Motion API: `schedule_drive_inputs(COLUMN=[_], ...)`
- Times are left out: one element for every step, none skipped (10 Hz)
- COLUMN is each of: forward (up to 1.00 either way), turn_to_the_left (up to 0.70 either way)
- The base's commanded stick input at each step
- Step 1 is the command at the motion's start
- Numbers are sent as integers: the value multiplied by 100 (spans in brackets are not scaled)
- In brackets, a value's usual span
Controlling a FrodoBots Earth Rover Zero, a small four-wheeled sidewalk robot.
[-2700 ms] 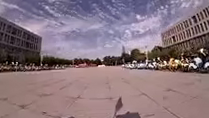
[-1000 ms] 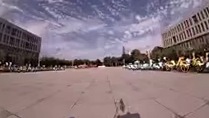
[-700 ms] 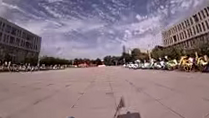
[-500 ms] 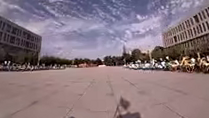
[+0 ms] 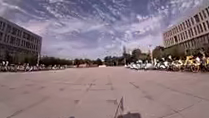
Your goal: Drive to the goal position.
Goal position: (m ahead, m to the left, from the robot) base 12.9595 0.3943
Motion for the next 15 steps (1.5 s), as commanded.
schedule_drive_inputs(forward=[70, 70, 70, 70, 70, 70, 70, 70, 70, 70, 70, 70, 70, 70, 70], turn_to_the_left=[0, 0, 0, 0, 0, 0, 0, 0, 0, 0, 0, 0, 0, 0, 0])
